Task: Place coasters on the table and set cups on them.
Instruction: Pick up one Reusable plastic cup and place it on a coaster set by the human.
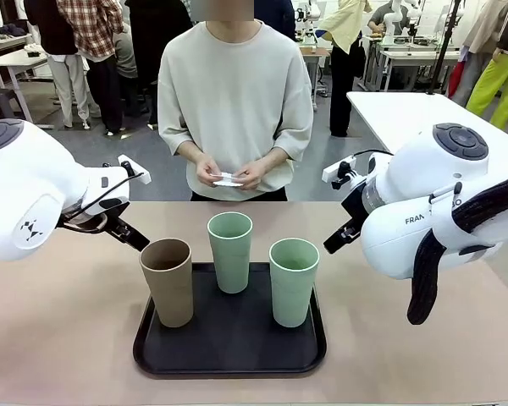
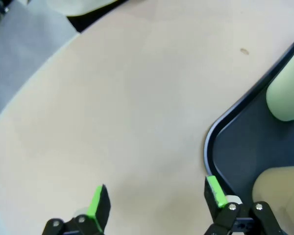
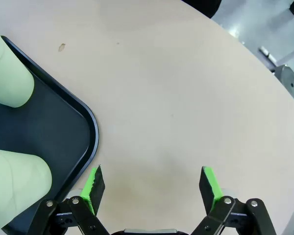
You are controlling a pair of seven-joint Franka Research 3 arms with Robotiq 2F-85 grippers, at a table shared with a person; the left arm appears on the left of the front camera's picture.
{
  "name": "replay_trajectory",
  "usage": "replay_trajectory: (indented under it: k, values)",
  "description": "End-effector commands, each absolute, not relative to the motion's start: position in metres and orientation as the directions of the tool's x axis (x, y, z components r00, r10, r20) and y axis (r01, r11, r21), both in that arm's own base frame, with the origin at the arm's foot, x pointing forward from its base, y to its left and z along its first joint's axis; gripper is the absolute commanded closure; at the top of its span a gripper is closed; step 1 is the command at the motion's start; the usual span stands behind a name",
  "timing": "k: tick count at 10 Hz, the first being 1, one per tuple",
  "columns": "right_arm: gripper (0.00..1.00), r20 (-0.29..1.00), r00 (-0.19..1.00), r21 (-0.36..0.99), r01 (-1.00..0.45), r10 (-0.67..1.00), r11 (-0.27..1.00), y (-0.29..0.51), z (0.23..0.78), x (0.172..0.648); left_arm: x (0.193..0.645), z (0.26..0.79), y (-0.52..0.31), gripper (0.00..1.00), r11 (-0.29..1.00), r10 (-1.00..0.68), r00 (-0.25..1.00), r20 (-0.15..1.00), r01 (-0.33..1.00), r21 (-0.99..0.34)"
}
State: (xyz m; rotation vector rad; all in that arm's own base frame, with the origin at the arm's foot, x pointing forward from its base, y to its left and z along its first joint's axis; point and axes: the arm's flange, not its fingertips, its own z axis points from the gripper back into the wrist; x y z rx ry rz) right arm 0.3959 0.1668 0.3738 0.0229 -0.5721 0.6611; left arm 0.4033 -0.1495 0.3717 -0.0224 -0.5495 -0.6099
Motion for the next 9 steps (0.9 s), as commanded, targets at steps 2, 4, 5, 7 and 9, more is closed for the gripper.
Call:
replay_trajectory:
  k: [2, 4, 5, 7, 9]
  values:
    - [0.00, 0.509, 0.642, -0.157, -0.586, 0.574, 0.795, 0.167, 0.374, 0.396, 0.403, 0.372, -0.150, 0.00, 0.824, -0.538, 0.681, 0.496, 0.550, 0.139]
    - [0.00, 0.509, 0.642, -0.157, -0.586, 0.574, 0.795, 0.167, 0.374, 0.396, 0.403, 0.372, -0.150, 0.00, 0.824, -0.538, 0.681, 0.496, 0.550, 0.139]
    - [0.00, 0.509, 0.642, -0.157, -0.586, 0.574, 0.795, 0.167, 0.374, 0.396, 0.403, 0.372, -0.150, 0.00, 0.824, -0.538, 0.681, 0.496, 0.550, 0.139]
    - [0.00, 0.509, 0.642, -0.157, -0.586, 0.574, 0.795, 0.167, 0.374, 0.396, 0.403, 0.372, -0.150, 0.00, 0.824, -0.538, 0.681, 0.496, 0.550, 0.139]
    - [0.00, 0.429, 0.741, -0.163, -0.498, 0.516, 0.852, 0.156, 0.388, 0.392, 0.403, 0.372, -0.150, 0.00, 0.824, -0.538, 0.682, 0.496, 0.549, 0.138]
